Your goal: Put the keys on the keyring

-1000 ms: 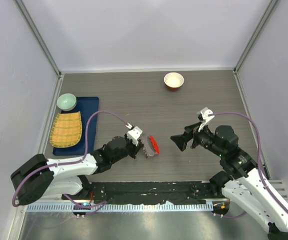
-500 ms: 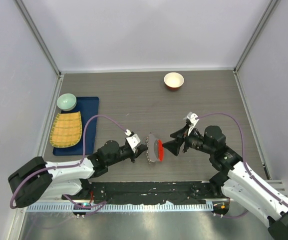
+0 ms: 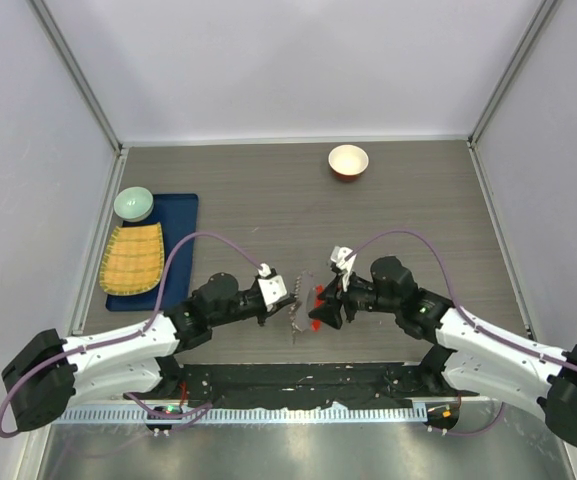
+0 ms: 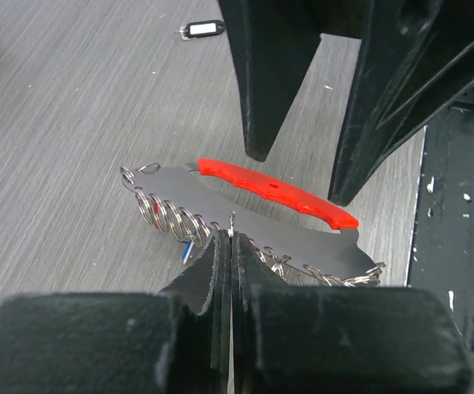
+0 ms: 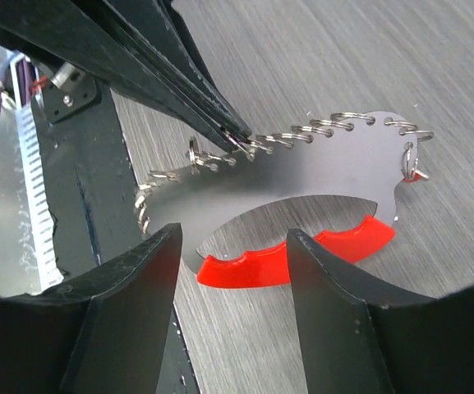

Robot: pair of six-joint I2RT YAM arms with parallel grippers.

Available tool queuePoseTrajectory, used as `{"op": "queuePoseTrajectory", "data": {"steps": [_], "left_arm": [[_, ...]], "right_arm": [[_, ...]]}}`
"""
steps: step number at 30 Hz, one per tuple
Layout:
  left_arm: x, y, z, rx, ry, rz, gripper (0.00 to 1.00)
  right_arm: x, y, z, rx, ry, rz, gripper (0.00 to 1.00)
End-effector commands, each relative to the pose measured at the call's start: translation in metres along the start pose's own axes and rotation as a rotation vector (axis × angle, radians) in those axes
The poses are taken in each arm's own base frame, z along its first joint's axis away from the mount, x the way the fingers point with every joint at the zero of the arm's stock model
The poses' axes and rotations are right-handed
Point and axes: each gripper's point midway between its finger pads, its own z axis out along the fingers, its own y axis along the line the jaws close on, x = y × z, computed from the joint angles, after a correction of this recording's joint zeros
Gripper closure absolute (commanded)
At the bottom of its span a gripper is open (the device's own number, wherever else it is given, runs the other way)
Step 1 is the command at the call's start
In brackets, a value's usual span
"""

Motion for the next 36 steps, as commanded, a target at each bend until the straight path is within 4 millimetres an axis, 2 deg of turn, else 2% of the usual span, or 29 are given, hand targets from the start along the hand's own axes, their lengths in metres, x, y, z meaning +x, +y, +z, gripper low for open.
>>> {"op": "queuePoseTrajectory", "data": {"steps": [1, 9, 27, 36], "left_arm": [[-0.025, -0.007, -0.005, 0.066, -0.033, 0.08, 1.0], [-0.029, -0.012, -0.007, 0.097, -0.056, 0.09, 1.0], [-0.045, -0.007, -0.012, 0.04, -0.18, 0.059, 1.0], [-0.054, -0.003, -0.017, 0.002, -0.238, 0.041, 1.0]], "right_arm": [[-0.034, 0.001, 0.008, -0.001, -0.085, -0.137, 0.41], [-0.043, -0.001, 0.016, -0.019, -0.133, -0.224, 0.47], [-0.039, 0.009, 0.027, -0.105, -0.164, -0.243, 0.57], [-0.033, 0.013, 0.028, -0.132, -0.16, -0.234, 0.69]]}}
